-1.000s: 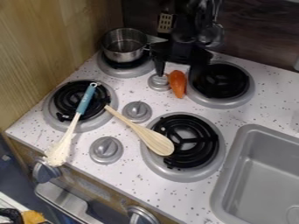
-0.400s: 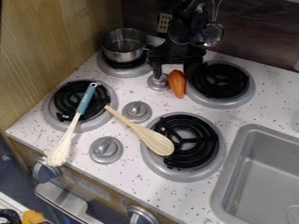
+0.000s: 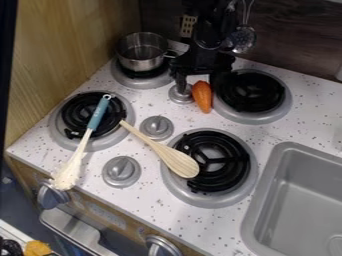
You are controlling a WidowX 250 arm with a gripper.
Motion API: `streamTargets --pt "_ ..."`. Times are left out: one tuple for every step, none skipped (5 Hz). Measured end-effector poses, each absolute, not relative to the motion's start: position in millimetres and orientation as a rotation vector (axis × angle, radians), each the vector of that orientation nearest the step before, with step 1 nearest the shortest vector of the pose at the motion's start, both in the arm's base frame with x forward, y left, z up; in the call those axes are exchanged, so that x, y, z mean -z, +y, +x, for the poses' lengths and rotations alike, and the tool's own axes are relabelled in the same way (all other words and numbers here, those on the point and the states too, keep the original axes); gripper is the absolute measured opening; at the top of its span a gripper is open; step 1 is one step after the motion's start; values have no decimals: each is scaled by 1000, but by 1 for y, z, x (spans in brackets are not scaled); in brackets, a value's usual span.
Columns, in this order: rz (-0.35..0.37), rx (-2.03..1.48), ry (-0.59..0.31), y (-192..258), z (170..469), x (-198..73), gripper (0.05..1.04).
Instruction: Put orange object in silver pot
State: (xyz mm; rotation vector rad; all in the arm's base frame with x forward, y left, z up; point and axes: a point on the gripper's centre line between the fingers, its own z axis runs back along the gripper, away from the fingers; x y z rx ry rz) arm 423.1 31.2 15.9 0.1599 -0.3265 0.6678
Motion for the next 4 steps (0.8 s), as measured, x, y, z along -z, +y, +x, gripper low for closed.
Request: streamTargets --pt "149 -695 -300 30 420 -9 996" --pt "127 -727 -295 33 418 -5 996" --pt "125 -747 -293 35 414 0 948" --pt "130 -747 -284 33 413 3 690"
